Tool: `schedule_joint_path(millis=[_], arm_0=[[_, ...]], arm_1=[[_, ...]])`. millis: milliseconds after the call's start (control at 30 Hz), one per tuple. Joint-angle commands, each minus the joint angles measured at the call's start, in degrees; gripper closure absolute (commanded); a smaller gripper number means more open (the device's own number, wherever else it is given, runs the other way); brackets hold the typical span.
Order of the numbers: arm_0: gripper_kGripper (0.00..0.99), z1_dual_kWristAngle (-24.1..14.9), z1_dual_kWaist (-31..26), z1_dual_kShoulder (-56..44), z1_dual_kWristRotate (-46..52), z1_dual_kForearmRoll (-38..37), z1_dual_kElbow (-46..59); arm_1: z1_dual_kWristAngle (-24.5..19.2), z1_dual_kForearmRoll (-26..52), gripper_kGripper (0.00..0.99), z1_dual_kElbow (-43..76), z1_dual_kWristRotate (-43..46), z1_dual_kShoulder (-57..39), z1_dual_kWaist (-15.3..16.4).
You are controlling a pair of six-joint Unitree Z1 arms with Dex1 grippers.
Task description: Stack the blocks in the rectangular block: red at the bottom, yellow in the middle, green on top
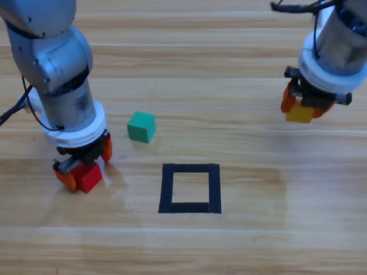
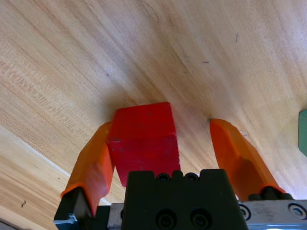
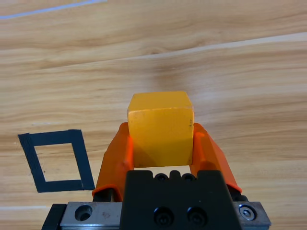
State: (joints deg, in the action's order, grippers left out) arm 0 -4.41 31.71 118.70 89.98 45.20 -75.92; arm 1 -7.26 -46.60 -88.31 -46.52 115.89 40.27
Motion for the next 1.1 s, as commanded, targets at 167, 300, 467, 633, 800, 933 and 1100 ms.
schedule_joint_path(millis=[167,300,467,633,800,933,1100], arm_0=[[0.539,-0.07,-1.65,2.50,-8.15,-0.90,0.51],[0.949,-1.65,-3.06,0.83,-18.70,1.21,-1.69],[0.953,-0.60,-3.23,3.29,-30.39,4.19,-9.33],[0.990,2.21,-2.00,4.17,-49.90,7.36,-19.09],[0.990,2.21,2.04,3.55,-63.96,13.07,-24.54],[0.990,1.95,6.52,3.55,-68.71,16.85,-26.38],[0.990,1.69,13.20,4.61,-66.34,17.29,-27.61]], arm_1=[[-2.15,-1.47,0.978,1.65,1.34,-3.74,1.83],[-2.85,-1.83,0.978,1.56,1.52,-4.27,2.09],[-3.20,-2.35,0.976,1.48,1.52,-4.45,2.27],[-3.82,-4.38,0.976,0.25,1.34,-4.54,2.27],[-4.08,-5.34,0.976,0.07,1.08,-4.97,2.27],[-4.08,-5.78,0.976,0.07,1.25,-5.41,2.27],[-4.08,-5.96,0.976,0.16,1.43,-6.12,2.27]])
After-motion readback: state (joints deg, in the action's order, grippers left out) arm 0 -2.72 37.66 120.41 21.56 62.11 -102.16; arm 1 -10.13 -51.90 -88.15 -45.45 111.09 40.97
